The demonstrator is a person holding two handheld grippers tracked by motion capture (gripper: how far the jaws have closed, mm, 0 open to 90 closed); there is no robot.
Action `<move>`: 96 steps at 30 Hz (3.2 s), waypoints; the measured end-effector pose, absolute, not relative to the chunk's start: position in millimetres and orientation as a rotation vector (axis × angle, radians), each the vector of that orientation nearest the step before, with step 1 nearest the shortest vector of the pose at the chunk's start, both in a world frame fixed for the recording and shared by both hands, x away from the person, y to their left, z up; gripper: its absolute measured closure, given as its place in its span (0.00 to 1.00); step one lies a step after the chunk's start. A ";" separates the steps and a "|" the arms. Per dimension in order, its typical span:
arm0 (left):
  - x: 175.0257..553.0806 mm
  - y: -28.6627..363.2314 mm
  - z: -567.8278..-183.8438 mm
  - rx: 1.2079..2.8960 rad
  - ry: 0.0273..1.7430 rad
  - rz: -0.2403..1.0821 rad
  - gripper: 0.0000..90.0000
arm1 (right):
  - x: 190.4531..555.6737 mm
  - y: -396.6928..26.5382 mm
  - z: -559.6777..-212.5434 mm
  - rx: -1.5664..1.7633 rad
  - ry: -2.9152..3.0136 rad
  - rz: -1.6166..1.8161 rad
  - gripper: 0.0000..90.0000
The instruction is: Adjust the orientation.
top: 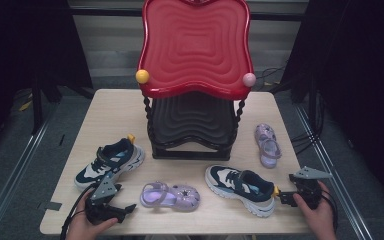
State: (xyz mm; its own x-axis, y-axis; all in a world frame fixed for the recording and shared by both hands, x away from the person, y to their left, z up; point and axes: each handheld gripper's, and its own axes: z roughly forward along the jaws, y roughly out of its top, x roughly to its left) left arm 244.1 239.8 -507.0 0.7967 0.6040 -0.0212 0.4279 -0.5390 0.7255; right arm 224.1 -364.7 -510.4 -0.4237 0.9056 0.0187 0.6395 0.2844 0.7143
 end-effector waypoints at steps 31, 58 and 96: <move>244.5 194.6 -422.1 2.424 0.557 0.204 0.38 | 228.0 -363.5 -510.6 1.383 2.174 0.931 0.12; 283.0 153.6 -445.5 2.506 0.607 0.132 0.90 | 228.0 -363.3 -510.5 1.386 2.175 0.930 0.12; 267.9 155.4 -459.0 2.226 0.770 0.232 0.64 | 227.9 -363.2 -510.4 1.390 2.175 0.928 0.12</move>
